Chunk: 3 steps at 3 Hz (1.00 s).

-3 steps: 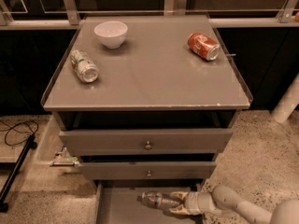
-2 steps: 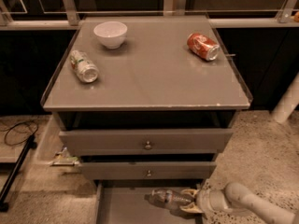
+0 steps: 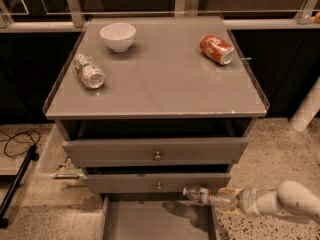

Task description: Pick water bottle from bottom drawer and place on counter

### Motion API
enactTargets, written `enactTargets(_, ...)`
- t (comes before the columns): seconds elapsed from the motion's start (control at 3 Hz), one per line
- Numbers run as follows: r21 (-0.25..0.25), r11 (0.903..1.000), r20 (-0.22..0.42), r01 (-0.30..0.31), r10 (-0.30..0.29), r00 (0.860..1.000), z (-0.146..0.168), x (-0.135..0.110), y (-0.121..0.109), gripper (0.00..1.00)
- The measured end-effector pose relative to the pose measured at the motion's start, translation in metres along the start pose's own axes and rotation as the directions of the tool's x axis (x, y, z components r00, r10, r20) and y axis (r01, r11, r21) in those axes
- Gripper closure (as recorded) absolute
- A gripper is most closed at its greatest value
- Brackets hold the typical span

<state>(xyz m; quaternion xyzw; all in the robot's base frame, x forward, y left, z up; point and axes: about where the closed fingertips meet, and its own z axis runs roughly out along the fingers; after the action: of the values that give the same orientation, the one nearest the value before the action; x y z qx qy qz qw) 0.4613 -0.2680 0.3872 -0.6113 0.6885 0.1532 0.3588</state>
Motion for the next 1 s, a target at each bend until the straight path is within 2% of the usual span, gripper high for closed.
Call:
enactTargets(0.33,0.030,0.9944,-0.005,0.102,-0.102,0.995,-0.097,-0.050,-0.028,1.00)
enactTargets(0.67,0.030,0.9943,-0.004,0.103,-0.102,0.995,-0.097,-0.050,-0.027,1.00)
enactTargets(1.0,0.065,0.9888,0.012,0.134,-0.135,0.991,-0.119,-0.067,-0.020,1.00)
